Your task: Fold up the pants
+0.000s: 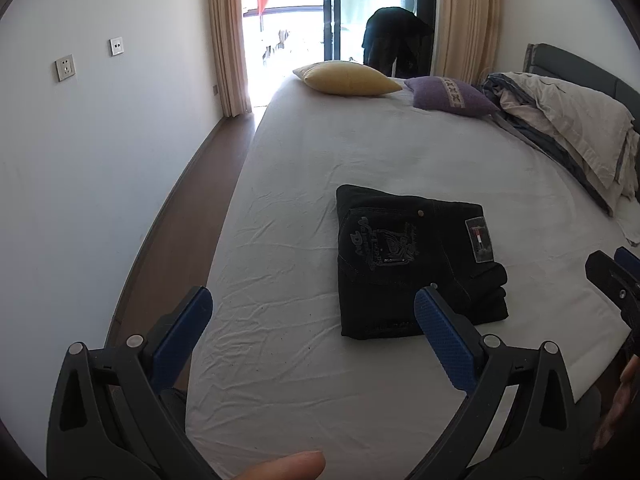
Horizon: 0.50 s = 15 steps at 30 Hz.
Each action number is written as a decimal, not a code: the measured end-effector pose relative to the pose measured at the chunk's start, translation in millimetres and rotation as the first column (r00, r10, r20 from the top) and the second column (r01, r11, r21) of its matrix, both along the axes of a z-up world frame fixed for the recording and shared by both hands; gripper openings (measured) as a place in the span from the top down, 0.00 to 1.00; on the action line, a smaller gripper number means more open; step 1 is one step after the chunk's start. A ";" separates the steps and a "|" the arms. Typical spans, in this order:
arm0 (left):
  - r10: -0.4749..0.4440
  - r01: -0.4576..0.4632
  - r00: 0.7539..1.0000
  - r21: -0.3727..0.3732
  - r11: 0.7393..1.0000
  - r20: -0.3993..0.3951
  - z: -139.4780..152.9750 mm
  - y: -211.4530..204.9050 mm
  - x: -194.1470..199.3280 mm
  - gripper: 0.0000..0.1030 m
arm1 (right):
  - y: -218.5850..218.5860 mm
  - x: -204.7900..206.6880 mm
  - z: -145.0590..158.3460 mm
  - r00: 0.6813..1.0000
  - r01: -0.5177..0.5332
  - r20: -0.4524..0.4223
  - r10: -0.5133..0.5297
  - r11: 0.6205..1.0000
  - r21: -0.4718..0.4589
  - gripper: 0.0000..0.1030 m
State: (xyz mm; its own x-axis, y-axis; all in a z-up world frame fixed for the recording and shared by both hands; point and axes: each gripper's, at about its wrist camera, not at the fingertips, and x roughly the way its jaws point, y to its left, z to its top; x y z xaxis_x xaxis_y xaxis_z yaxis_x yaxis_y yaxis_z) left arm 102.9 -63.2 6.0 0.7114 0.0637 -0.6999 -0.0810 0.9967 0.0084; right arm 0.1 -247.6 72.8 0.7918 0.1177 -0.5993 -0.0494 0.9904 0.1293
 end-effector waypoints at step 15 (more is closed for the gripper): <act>-0.016 0.015 0.998 -0.014 1.000 -0.058 -21.9 -5.7 12.1 0.00 | 14.8 2.0 -15.7 0.998 -0.022 -0.060 0.021 1.000 -0.016 0.00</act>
